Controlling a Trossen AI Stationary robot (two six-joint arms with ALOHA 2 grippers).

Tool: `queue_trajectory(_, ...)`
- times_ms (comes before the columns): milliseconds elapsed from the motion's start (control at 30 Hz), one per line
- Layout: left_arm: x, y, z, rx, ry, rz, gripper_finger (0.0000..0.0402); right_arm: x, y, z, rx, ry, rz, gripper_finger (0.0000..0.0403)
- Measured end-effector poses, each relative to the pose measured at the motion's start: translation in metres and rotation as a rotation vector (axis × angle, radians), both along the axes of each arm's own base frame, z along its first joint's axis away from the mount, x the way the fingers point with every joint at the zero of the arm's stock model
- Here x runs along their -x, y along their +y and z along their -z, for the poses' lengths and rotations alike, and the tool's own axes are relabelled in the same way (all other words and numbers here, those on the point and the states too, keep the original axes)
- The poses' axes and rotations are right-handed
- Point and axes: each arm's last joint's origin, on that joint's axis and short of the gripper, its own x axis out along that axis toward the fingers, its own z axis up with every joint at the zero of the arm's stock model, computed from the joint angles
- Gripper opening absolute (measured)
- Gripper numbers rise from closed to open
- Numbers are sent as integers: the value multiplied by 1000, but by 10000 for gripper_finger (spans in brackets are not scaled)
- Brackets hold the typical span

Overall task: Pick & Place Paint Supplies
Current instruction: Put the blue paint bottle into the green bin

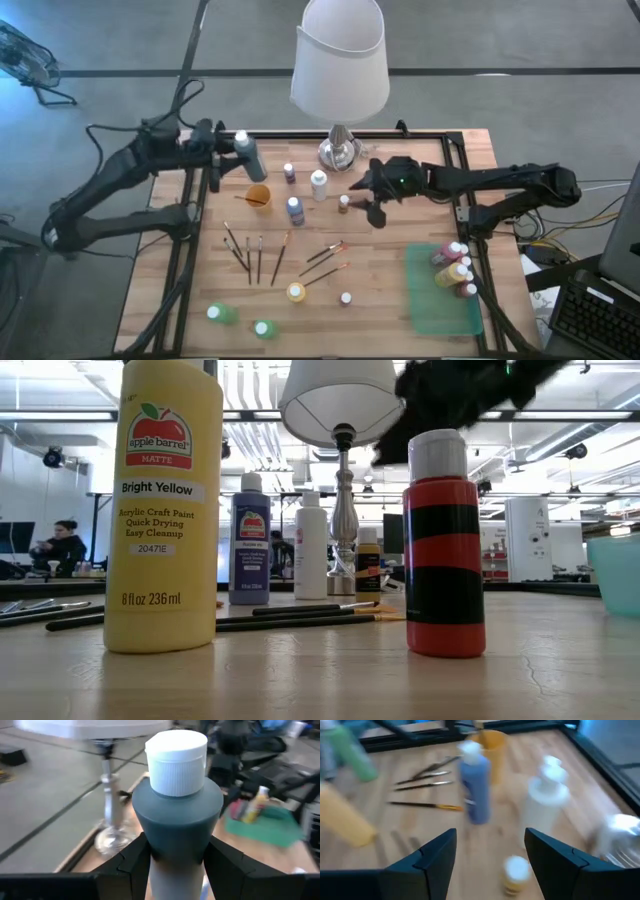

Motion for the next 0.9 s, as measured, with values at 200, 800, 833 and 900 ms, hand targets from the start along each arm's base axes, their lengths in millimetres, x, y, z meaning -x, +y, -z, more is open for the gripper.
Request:
queue_trajectory(200, -29, -11, 11, 38, 37, 136, 165, -3, 34, -66, 47, 54, -158, 245)
queue_trajectory(800, -153, -39, 35, -91, 26, 283, 165, 18, 64, -156, 122, -33, -83, 256)
queue_trajectory(833, -159, -39, 37, -93, 15, 282, 165, 17, 64, -157, 148, -44, -61, 255)
queue_trajectory(900, -170, -38, 41, -98, -8, 281, 165, 15, 65, -156, 173, -58, -44, 254)
